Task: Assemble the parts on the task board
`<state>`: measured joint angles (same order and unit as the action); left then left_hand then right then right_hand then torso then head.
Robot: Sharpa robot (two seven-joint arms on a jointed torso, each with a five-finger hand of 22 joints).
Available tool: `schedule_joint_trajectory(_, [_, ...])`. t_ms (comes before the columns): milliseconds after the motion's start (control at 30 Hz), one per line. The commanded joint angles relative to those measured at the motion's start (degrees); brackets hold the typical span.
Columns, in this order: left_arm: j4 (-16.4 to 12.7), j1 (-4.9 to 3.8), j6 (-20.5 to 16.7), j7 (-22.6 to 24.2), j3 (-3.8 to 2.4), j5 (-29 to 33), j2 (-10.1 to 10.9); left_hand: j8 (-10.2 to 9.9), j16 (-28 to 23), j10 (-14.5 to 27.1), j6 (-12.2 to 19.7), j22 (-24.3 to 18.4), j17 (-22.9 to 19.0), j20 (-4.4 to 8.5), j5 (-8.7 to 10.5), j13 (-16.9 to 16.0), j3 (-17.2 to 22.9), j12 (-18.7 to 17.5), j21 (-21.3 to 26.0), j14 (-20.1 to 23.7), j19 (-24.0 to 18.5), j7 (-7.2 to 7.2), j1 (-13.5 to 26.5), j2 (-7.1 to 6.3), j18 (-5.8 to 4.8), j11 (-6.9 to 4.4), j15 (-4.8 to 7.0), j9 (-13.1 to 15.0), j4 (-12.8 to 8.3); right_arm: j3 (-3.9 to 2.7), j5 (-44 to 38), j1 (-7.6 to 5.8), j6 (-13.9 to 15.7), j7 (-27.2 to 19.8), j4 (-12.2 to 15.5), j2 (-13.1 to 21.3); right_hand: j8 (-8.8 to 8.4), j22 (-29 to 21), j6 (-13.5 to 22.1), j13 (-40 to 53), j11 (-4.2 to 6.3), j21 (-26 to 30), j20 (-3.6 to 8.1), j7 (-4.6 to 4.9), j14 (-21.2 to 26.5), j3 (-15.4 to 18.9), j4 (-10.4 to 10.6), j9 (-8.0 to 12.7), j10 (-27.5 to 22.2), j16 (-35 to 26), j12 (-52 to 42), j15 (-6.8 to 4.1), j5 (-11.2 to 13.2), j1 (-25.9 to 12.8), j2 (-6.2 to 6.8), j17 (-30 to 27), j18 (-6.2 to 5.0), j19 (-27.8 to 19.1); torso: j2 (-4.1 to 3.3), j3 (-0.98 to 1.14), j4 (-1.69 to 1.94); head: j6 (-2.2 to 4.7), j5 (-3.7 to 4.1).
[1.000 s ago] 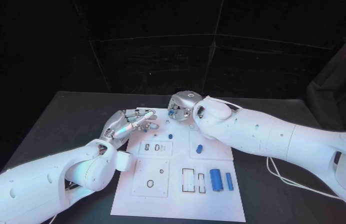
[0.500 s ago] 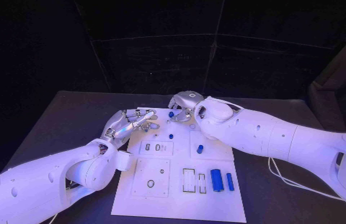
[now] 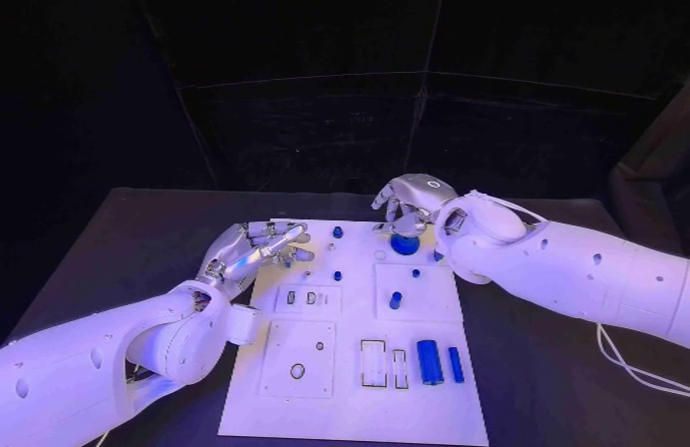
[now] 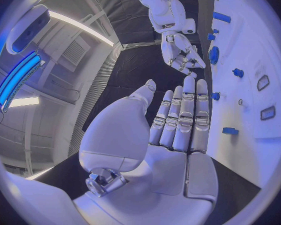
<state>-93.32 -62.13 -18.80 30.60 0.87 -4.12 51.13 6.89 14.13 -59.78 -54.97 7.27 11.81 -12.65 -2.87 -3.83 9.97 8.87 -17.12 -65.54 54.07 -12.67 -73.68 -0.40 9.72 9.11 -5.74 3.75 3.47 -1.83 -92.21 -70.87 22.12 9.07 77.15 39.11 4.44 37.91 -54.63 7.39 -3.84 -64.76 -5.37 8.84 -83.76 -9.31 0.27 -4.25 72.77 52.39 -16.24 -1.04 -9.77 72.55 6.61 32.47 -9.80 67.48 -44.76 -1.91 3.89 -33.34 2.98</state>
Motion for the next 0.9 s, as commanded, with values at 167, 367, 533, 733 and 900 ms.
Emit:
schedule_joint_trajectory(167, [0.24, -0.09, 1.26, -0.45, -0.03, -0.37, 0.01, -0.30, -0.41, 0.18, 0.20, -0.10, 0.11, 0.00, -0.03, 0.08, -0.05, -0.21, 0.11, 0.02, 0.31, -0.28, -0.14, 0.65, 0.72, 0.34, -0.51, -0.03, -0.34, -0.36, 10.84, -0.11, -8.71, 4.30, 3.09, 5.42, -0.32, 9.41, 4.08, 10.26, 0.96, -6.20, 1.04, -0.59, -1.81, 8.46, 5.61, 0.31, 2.60, 13.21, -11.93, -0.75, -3.16, 1.74, 1.59, 16.69, 2.17, 4.20, 0.17, 0.25, -0.44, 0.10, 0.21])
schedule_joint_trajectory(367, [0.51, -0.09, 1.44, -0.55, -0.01, -0.37, -0.17, -0.31, -0.44, 0.18, 0.19, -0.12, 0.12, 0.00, -0.03, 0.08, -0.01, -0.22, 0.14, 0.03, 0.31, -0.28, -0.17, 0.67, 0.72, 0.34, -0.52, -0.03, -0.38, -0.41, 10.59, -0.11, -12.40, 6.00, 3.16, 6.58, 0.71, 13.29, 4.35, 22.59, 0.46, -8.99, 0.68, -0.10, -1.42, 12.33, 14.21, 0.22, -3.63, 18.99, -23.56, -0.34, -3.80, 7.18, 2.23, 24.09, 2.56, 4.88, 0.12, 0.32, -0.45, 0.39, 0.66])
schedule_joint_trajectory(533, [0.61, -0.08, 1.56, -0.65, 0.06, -0.37, -0.27, -0.32, -0.50, 0.19, 0.19, -0.14, 0.15, 0.00, -0.03, 0.08, 0.06, -0.23, 0.17, 0.04, 0.32, -0.27, -0.21, 0.72, 0.73, 0.34, -0.52, -0.02, -0.45, -0.41, 9.27, -0.10, -14.45, 6.72, 2.38, 6.20, 0.89, 13.79, 4.42, 24.37, 0.49, -9.37, 0.54, -0.19, -1.40, 12.59, 15.49, 0.23, -4.54, 19.67, -24.97, -0.24, -4.50, 8.08, 2.40, 25.04, 2.68, 4.87, 0.04, 0.27, -0.34, 0.25, 0.77])
schedule_joint_trajectory(733, [0.65, -0.08, 1.43, -0.83, 0.33, -0.37, -0.26, -0.41, -0.74, 0.27, 0.20, -0.27, 0.34, -0.01, -0.04, 0.08, 0.57, -0.30, 0.35, 0.03, 0.38, -0.28, -0.46, 1.12, 0.74, 0.34, -0.51, -0.01, -0.81, -0.40, 8.75, -0.08, -14.88, 6.37, 1.90, 5.60, 0.99, 13.99, 4.62, 26.41, 0.69, -9.57, 0.60, -0.50, -1.48, 13.10, 16.13, 0.24, -4.97, 20.48, -26.72, -0.35, -5.49, 8.49, 2.51, 26.32, 2.68, 4.78, 0.02, 0.26, -0.33, 0.35, 0.59])
schedule_joint_trajectory(900, [0.64, -0.08, 1.44, -0.87, 0.50, -0.37, -0.21, -0.45, -0.83, 0.27, 0.21, -0.32, 0.42, -0.01, -0.04, 0.08, 0.79, -0.33, 0.41, 0.02, 0.42, -0.27, -0.56, 1.25, 0.75, 0.33, -0.51, -0.01, -0.96, -0.39, 8.64, -0.08, -14.53, 6.09, 1.72, 5.21, 1.45, 14.36, 4.02, 28.56, 0.83, -9.81, 0.69, -0.70, -1.50, 12.91, 15.97, 0.13, -4.86, 20.83, -28.57, -0.46, -5.60, 8.97, 1.75, 26.86, 2.74, 4.85, 0.08, 0.21, -0.38, 0.17, 0.59])
